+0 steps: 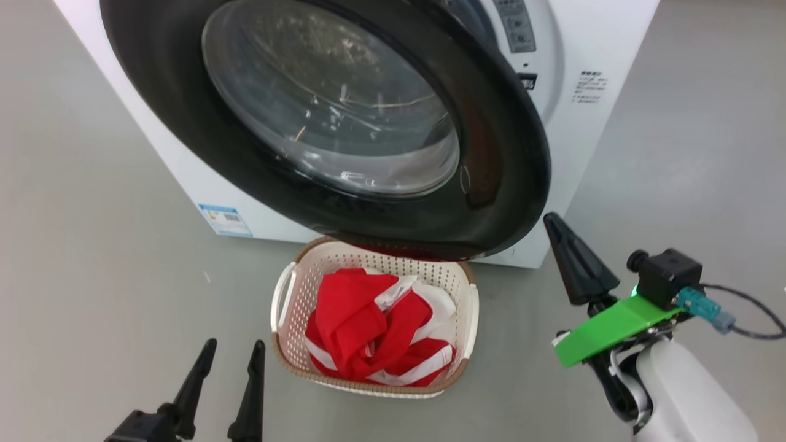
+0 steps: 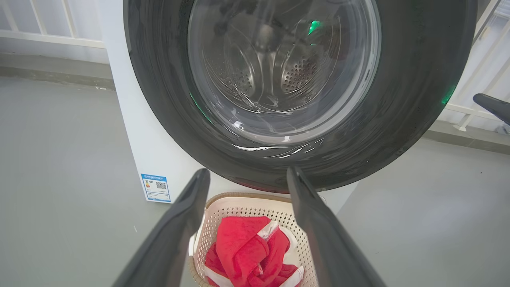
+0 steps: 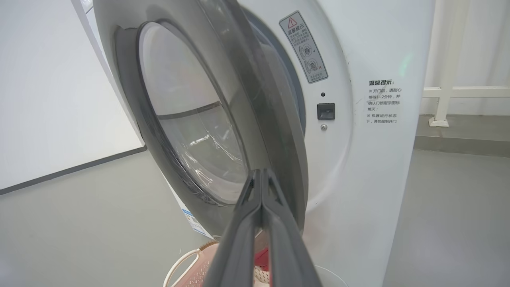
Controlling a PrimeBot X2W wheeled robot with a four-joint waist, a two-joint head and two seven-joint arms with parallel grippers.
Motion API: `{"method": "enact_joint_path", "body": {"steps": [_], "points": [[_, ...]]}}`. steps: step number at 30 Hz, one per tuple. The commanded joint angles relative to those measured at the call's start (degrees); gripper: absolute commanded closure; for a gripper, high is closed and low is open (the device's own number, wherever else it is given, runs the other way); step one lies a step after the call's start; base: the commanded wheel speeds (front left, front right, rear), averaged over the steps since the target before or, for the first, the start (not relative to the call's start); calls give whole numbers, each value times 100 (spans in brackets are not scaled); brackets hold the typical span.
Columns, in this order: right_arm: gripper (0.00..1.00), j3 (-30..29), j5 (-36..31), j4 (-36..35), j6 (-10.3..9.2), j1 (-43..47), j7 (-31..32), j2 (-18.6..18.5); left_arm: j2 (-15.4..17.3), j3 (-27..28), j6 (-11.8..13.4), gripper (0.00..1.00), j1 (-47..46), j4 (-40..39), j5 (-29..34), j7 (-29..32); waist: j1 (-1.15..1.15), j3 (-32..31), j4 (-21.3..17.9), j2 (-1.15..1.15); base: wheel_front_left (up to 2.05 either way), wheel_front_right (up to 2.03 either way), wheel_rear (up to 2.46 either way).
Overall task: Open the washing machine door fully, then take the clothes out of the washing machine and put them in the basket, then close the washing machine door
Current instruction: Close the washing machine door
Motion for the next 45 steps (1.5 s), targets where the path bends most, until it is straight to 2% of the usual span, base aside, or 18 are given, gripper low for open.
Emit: {"method": "enact_joint_path", "body": {"steps": [1,11,30,40,45], "points": [[100,106,82,-87,35,-247,-37,-26,16,154,-32,0,-218,-170,-32,-70,0,172,86,0,0,0,0],[100,115,128,44,35,-798,-37,-80,15,98,-32,0,-433,-247,-149,-70,0,546,125,0,0,0,0],[100,-395,174,106,35,-2053,-37,-287,15,-84,-32,0,-1029,-522,-266,-70,0,1431,263,0,0,0,0],[100,-604,179,149,35,-2569,-37,-266,15,-102,-32,0,-1167,-567,-289,-70,0,1656,303,0,0,0,0],[100,-425,133,116,35,-2483,-37,-260,15,-113,-32,0,-1172,-534,-281,-70,0,1593,284,0,0,0,0]]}}
